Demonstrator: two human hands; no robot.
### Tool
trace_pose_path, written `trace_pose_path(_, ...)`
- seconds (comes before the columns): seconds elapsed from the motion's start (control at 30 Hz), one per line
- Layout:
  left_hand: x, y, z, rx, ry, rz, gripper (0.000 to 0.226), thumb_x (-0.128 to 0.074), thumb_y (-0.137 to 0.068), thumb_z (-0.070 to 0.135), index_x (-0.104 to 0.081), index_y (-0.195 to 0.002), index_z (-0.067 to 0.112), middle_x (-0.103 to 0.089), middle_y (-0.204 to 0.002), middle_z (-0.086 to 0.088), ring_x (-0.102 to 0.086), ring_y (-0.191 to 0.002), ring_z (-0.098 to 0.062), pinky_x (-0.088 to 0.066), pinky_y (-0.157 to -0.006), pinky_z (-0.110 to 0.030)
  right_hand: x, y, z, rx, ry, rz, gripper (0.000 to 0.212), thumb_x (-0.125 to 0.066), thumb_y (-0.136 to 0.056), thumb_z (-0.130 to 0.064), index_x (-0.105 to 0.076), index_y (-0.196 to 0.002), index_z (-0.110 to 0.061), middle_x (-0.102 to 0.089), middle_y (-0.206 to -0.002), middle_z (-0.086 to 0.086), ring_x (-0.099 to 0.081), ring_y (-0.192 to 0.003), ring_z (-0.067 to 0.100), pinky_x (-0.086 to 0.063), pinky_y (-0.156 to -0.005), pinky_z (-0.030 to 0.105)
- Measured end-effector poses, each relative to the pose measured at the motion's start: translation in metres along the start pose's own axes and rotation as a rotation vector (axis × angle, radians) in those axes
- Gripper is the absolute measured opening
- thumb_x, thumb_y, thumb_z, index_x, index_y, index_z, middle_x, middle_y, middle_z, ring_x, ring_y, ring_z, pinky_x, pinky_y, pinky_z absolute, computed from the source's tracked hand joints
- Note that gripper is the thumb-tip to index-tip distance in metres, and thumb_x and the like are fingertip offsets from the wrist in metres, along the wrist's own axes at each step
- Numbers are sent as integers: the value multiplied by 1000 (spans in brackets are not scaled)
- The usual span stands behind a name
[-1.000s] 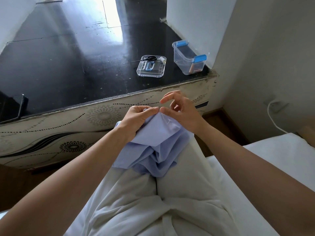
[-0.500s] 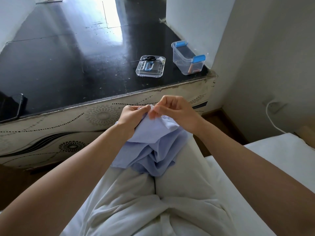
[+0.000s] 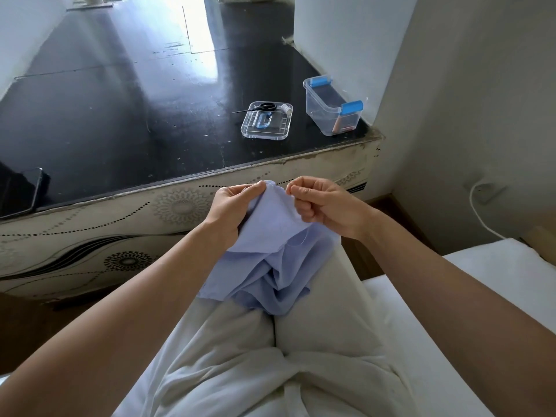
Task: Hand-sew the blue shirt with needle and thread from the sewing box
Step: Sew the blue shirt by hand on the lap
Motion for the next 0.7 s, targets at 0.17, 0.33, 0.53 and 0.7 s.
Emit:
trace_pose_path(0.17,0,2,-2,3,29,-17,15,-74,-85,23,-76,-94,12,-72,-87,-10,-64,-75,-23,-54,-63,-30,15,-5,-7,90,356,382,17,-69,-90,-26,-64,-88,-10,-60,-78,9,-54,-69,14,-45,-62,28)
trace_pose_path(0.33,-4,6,-3,13,43,-65,18,-75,-84,23,-76,-96,9,-73,-86,-12,-66,-74,-24,-56,-66,-32,1,-11,-15,242,613,456,18,-79,-79,-34,-67,-77,-22,-69,-79,8,-64,-74,24,-54,-66,39)
trace_pose_path(0.53,-2,5,-2,10,19,-51,15,-75,-84,23,-77,-92,11,-73,-84,-11,-65,-71,-24,-55,-64,-30,-4,-11,-16,271,602,382,9,-72,-87,-18,-70,-79,-13,-67,-74,4,-59,-66,15,-51,-62,31)
trace_pose_path(0.7,-2,2,-4,-2,6,-31,14,-73,-86,23,-76,-89,9,-72,-82,-13,-64,-70,-26,-56,-67,-33,-22,-3,-19,304,548,180,13,-71,-87,-11,-67,-77,-17,-62,-62,-13,-51,-55,7,-42,-53,18)
Point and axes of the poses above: each hand's wrist, its own y-axis away from the middle knuckle, its own x-axis out of the back of the hand, z = x × y, the point moved 9 cm from there along -y, towards the middle knuckle
